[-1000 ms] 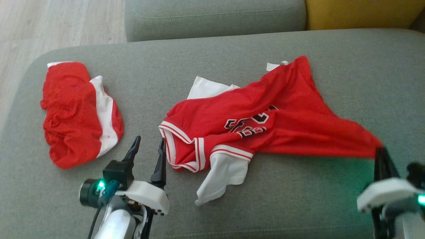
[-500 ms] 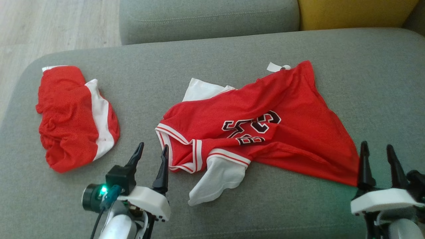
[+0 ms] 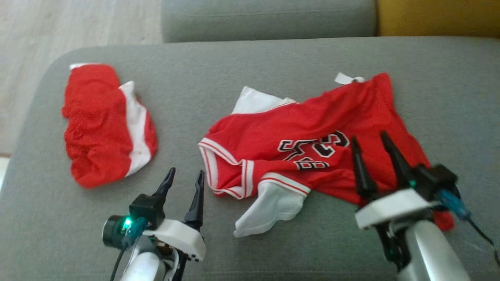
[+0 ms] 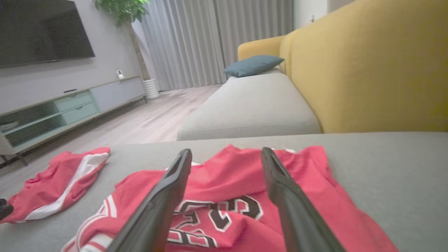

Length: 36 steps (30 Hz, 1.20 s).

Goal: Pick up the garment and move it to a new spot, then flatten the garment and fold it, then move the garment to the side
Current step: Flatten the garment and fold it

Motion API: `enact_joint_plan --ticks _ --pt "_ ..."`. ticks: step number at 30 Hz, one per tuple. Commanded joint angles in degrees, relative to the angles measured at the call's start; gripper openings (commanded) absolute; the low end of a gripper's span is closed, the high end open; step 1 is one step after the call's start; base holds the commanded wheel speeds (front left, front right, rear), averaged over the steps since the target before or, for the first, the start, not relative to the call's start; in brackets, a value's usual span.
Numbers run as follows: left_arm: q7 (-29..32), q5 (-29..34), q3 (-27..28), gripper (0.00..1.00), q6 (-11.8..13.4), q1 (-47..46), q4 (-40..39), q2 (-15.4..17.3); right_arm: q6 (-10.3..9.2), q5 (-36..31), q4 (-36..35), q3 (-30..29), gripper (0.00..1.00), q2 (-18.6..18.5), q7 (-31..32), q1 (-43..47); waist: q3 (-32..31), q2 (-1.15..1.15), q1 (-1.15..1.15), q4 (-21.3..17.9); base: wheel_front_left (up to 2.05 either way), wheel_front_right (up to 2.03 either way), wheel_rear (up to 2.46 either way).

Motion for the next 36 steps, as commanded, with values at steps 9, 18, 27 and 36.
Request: enact_joint_plan --ticks 9,18,27,36 --pt "-0.7 -0.1 -0.2 1.00 -0.5 -3.9 -1.6 -1.0 0.22 -2.7 5.6 9.0 1.00 -2.5 11.0 -14.8 4.1 0.00 0.00 9.1 0.00 0.00 0.00" --pt "-0.7 -2.3 -3.0 1.00 0.0 -5.8 -1.5 -1.3 0.22 4.3 19.4 19.6 1.00 -11.6 22.5 -28.8 7.6 0.00 0.00 17.1 0.00 0.00 0.00" --pt "-0.7 -5.0 -6.0 1.00 1.3 -7.2 -1.9 -1.3 0.22 10.9 27.1 32.6 1.00 -18.8 27.1 -36.9 10.4 0.00 0.00 21.1 0.00 0.00 0.00" --pt "-0.7 -6.3 -7.8 1.00 2.3 -8.2 -2.3 -1.3 0.22 18.0 30.7 44.0 0.00 -23.1 30.5 -41.8 12.4 0.00 0.00 23.0 0.00 0.00 0.00"
